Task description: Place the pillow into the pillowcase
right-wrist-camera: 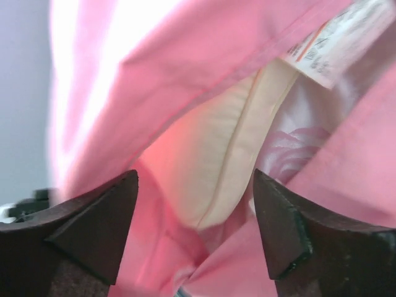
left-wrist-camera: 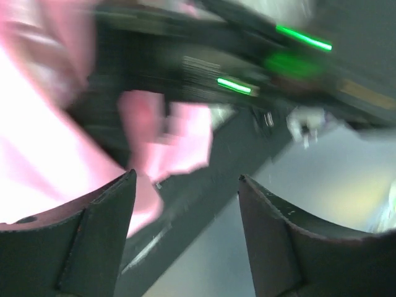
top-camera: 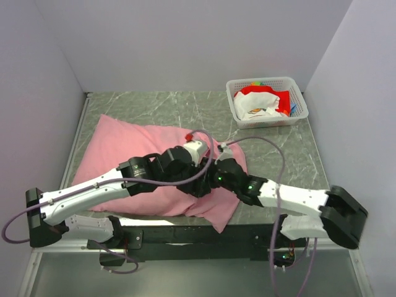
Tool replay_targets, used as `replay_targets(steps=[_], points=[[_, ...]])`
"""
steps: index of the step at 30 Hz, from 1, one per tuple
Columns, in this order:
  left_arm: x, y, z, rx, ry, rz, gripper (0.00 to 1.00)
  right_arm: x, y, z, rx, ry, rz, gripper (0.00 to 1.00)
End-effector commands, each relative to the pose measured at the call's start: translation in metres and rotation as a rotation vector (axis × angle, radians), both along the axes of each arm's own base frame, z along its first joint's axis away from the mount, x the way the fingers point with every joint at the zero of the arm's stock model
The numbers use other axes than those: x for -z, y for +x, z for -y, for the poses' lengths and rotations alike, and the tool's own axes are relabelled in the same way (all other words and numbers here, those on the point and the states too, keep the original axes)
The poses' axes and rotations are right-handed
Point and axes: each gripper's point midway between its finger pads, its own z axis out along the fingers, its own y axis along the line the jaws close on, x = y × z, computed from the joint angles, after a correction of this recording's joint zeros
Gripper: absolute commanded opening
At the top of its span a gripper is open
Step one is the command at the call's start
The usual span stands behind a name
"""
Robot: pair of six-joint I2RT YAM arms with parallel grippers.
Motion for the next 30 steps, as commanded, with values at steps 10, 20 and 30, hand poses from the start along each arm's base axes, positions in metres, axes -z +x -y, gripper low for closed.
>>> replay_targets(steps=[10,20,30], points=[[0.032,0.099,-0.053,-0.463,0.153,0.013,0.62,0.006,0.021,0.079,0.230,-0.196,0.005,0.64],[0.021,0.042,-0.035,-0.311,0.170,0.052,0.79,-0.013,0.118,0.101,0.316,-0.371,0.057,0.48],[0.024,-0.033,-0.001,-0.125,0.210,0.078,0.51,0.034,0.173,0.074,0.264,-0.511,-0.017,0.47]])
